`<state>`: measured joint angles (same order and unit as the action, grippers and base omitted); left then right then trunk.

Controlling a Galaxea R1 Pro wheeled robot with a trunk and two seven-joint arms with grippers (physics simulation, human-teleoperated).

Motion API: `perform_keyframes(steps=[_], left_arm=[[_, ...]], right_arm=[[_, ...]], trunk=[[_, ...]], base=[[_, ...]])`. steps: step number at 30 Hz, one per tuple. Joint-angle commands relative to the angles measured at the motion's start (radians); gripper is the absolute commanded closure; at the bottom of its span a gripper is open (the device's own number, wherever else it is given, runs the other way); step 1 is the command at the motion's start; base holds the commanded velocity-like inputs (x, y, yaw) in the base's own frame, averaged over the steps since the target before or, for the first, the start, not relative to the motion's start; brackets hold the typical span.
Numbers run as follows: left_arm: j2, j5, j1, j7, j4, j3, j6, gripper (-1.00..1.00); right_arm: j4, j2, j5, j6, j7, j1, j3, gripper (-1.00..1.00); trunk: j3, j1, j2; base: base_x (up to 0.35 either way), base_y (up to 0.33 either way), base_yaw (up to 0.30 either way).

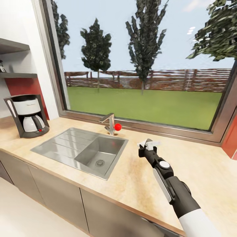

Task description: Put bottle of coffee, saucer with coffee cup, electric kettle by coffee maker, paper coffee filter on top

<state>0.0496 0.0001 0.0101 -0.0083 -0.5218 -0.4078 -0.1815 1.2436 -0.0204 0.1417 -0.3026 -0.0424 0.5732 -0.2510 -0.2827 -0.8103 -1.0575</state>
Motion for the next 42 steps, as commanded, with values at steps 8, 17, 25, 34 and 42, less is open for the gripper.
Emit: perform_keyframes(steps=[8,17,25,34,42], left_arm=[[0.001,0.000,0.000,-0.001,-0.002,-0.003,-0.001,-1.00],[0.001,0.000,0.000,-0.001,-0.003,-0.003,-0.001,-1.00],[0.001,0.000,0.000,-0.001,-0.003,-0.003,-0.001,-1.00],[0.001,0.000,0.001,-0.001,-0.006,-0.003,-0.001,-1.00],[0.001,0.000,0.000,-0.001,-0.006,-0.005,-0.001,-1.00]], right_arm=[[0.003,-0.001,0.012,-0.004,-0.004,0.001,-0.002,1.00],[0.003,-0.001,0.012,-0.006,-0.004,0.000,-0.003,1.00],[0.003,-0.001,0.012,-0.005,-0.004,0.000,-0.004,1.00],[0.003,-0.001,0.012,-0.006,-0.004,0.000,-0.004,1.00],[0.004,-0.001,0.012,-0.004,-0.004,0.000,-0.004,1.00]], trunk=[[0.024,0.031,0.056],[0.021,0.031,0.056],[0.017,0.031,0.056],[0.013,0.031,0.056],[0.008,0.031,0.056]], base=[[0.000,0.000,0.001],[0.000,0.000,0.176],[0.070,0.072,0.199],[0.211,0.224,0.156],[0.187,0.260,0.248]])
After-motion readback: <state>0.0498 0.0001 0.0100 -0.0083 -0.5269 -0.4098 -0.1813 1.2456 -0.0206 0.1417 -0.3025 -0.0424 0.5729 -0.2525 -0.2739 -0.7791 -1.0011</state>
